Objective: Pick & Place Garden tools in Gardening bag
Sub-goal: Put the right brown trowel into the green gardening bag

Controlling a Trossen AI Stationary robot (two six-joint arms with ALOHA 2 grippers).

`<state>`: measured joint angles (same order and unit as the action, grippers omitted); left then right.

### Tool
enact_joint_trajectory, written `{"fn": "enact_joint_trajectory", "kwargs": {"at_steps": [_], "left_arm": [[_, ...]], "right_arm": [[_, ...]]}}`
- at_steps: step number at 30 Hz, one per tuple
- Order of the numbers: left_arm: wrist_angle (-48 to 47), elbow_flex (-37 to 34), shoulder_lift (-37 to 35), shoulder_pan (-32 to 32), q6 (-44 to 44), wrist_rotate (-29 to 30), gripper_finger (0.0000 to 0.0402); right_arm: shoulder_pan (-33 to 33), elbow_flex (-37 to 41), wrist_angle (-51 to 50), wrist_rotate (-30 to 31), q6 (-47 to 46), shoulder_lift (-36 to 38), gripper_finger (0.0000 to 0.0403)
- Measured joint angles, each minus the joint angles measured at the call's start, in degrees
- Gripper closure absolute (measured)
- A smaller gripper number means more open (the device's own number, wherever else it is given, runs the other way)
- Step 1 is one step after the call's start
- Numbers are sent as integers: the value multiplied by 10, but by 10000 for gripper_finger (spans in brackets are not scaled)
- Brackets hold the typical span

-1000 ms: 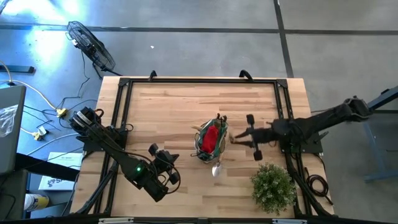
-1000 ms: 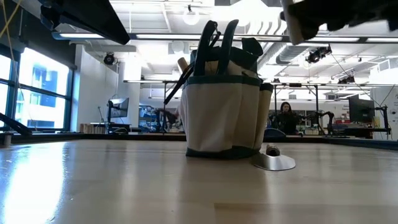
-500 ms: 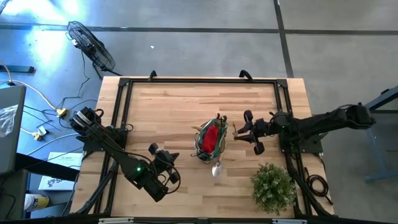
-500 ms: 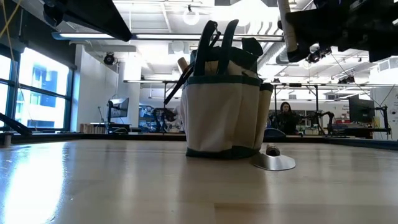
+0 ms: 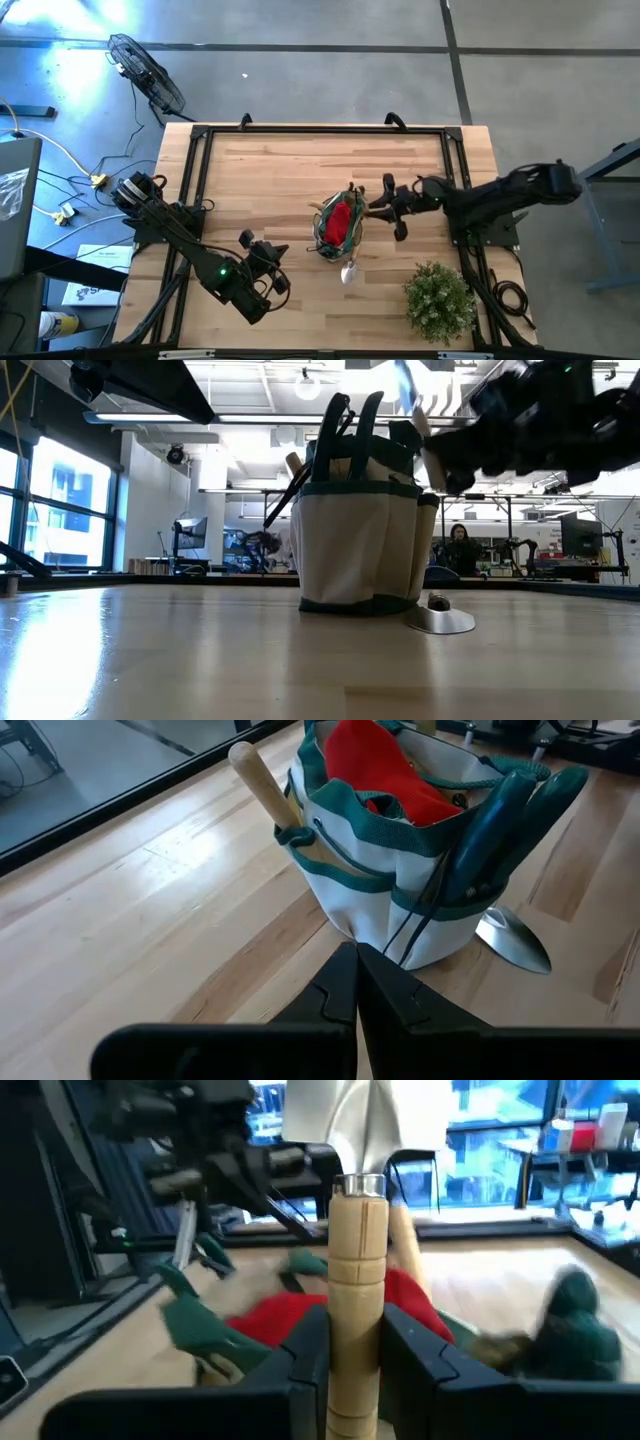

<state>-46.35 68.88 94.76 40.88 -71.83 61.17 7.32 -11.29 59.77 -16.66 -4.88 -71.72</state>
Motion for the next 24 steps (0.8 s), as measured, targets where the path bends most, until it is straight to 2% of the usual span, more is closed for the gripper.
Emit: {"fn": "enact_joint_trajectory", "kwargs": {"at_steps": [8,15,24], "left_arm": [[0,0,0,0,0,0,402],[-3,0,0,0,0,0,402],[-3,0,0,0,0,8,402]], "right_arm": [[21,0,92,-27,-16,-72,353],[21,0,84,-1,-9,-100,353],[21,0,91,2,6,-102,353]]}}
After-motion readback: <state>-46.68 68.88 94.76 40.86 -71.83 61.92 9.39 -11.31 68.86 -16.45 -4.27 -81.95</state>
